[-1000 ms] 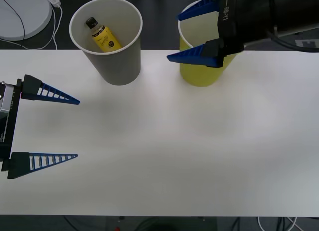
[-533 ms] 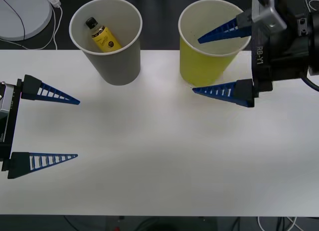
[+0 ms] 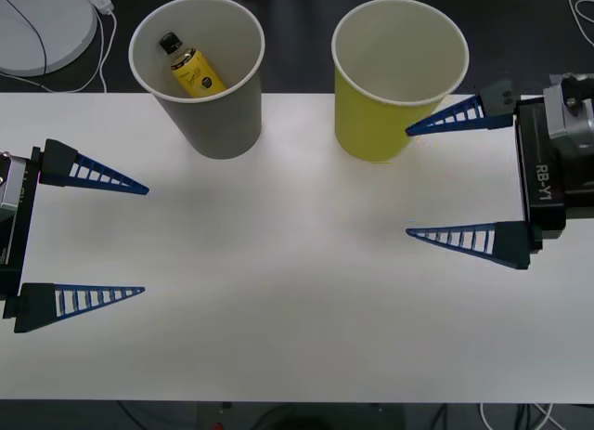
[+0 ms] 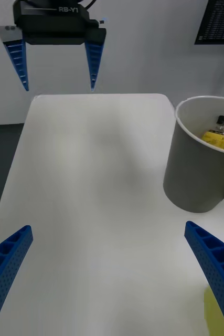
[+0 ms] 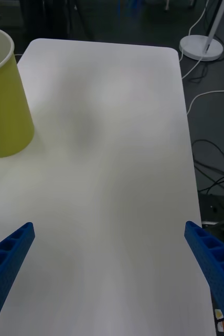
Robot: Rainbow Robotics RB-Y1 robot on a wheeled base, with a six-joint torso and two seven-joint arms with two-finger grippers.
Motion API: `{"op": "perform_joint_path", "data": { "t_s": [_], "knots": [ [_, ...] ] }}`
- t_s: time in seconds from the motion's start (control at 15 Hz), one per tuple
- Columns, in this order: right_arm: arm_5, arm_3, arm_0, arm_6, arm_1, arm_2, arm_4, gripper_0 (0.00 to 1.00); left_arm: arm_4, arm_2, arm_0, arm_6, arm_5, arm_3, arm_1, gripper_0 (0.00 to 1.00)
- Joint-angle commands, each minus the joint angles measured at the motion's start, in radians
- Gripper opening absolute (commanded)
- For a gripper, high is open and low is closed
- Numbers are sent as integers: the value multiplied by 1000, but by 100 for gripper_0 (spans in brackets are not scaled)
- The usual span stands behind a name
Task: Put the can into the green bin and the plastic bottle into the gray bin
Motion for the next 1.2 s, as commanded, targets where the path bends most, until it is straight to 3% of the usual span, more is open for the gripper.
{"op": "perform_joint_path", "data": {
  "t_s": [0.07, 0.33, 0.73, 1.2],
  "knots": [
    [-82, 41, 76, 105, 0, -47, -65, 100, 0, 0, 0, 0, 0, 0, 0, 100],
    [-191, 75, 178, 177, 0, -129, -124, 100, 0, 0, 0, 0, 0, 0, 0, 100],
    [-199, 27, 325, 191, 0, -240, -139, 100, 0, 0, 0, 0, 0, 0, 0, 100],
    [-201, 33, 333, 192, 1, -244, -139, 100, 0, 0, 0, 0, 0, 0, 0, 100]
  ]
}}
